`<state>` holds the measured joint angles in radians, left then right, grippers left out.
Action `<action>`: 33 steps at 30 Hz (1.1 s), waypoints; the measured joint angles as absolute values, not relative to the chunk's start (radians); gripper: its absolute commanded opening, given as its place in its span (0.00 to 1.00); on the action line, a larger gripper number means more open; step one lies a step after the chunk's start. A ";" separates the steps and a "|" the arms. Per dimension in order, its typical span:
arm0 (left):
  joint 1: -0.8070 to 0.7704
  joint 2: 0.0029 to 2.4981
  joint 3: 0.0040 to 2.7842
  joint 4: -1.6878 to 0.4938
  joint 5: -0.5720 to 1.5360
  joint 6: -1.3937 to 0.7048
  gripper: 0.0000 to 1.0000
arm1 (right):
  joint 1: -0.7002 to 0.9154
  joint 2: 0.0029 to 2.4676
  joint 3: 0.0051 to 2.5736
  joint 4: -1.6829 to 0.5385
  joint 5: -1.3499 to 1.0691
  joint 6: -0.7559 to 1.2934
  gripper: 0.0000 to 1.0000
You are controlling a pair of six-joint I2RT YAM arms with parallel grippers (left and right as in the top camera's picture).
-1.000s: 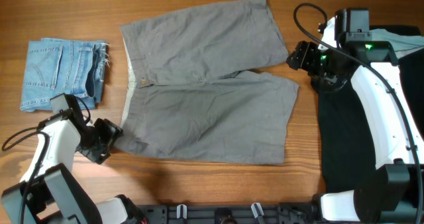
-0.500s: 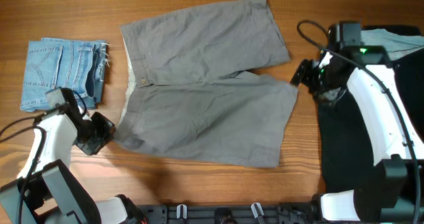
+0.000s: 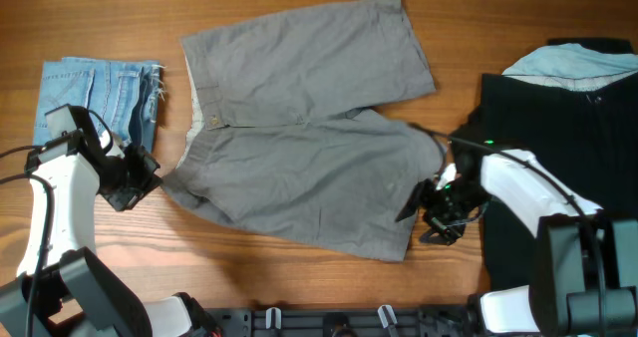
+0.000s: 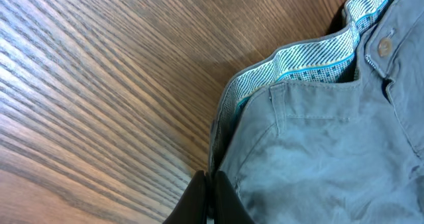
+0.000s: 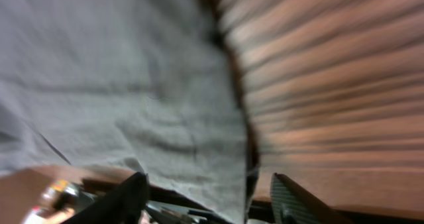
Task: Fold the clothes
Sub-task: 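Grasp the bottom leg hems with both grippers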
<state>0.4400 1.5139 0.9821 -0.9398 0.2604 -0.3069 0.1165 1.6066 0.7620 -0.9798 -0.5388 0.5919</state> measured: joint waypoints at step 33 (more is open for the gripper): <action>0.387 1.514 0.982 -0.912 0.260 -0.289 0.04 | 0.348 1.597 0.649 -0.846 -0.470 0.944 0.04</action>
<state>0.3870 1.5139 0.9821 -0.9119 0.2604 -0.2890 0.3481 1.5967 0.6495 -0.8463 -0.4698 0.9436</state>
